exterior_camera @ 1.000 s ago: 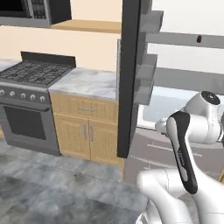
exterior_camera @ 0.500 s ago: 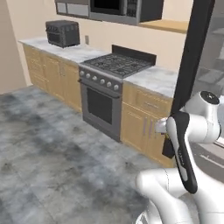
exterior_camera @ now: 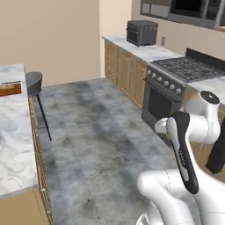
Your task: Retrieve the sausage and cheese from the fridge and place them on the cutting board on the counter.
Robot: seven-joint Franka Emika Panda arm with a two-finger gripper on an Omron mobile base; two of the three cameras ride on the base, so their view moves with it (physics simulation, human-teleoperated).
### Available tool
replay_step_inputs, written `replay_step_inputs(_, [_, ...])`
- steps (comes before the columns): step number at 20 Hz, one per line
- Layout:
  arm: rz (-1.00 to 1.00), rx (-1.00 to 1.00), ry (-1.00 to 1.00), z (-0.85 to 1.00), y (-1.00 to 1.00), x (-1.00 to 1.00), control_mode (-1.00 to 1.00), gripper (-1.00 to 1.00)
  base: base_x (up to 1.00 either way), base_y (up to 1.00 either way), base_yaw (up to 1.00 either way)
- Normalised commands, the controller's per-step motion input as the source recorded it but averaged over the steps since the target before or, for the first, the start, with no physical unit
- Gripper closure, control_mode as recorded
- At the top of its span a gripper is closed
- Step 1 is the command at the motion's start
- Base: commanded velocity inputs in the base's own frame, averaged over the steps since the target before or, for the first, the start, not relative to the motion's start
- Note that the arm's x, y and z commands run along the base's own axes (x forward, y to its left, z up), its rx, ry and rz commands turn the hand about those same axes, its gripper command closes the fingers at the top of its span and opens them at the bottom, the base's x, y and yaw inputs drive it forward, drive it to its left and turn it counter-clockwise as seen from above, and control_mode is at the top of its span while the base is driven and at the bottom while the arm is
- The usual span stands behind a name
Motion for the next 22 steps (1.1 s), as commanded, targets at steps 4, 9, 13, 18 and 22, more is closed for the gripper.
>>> replay_step_inputs(4, [0.00, 0.00, 0.00, 0.00, 0.00, 0.00, 1.00, 1.00, 0.90, 0.00, 0.46])
replay_step_inputs(9, [0.00, 0.00, 0.00, 0.00, 0.00, 0.00, 1.00, 1.00, 1.00, 0.00, 0.34])
replay_step_inputs(13, [0.00, 0.00, 0.00, 0.00, 0.00, 0.00, 1.00, 1.00, 1.00, -0.22, 0.21])
replay_step_inputs(18, [0.00, 0.00, 0.00, 0.00, 0.00, 0.00, 1.00, 1.00, 1.00, -0.52, 0.15])
replay_step_inputs(22, [0.00, 0.00, 0.00, 0.00, 0.00, 0.00, 1.00, 1.00, 1.00, -0.48, 0.23])
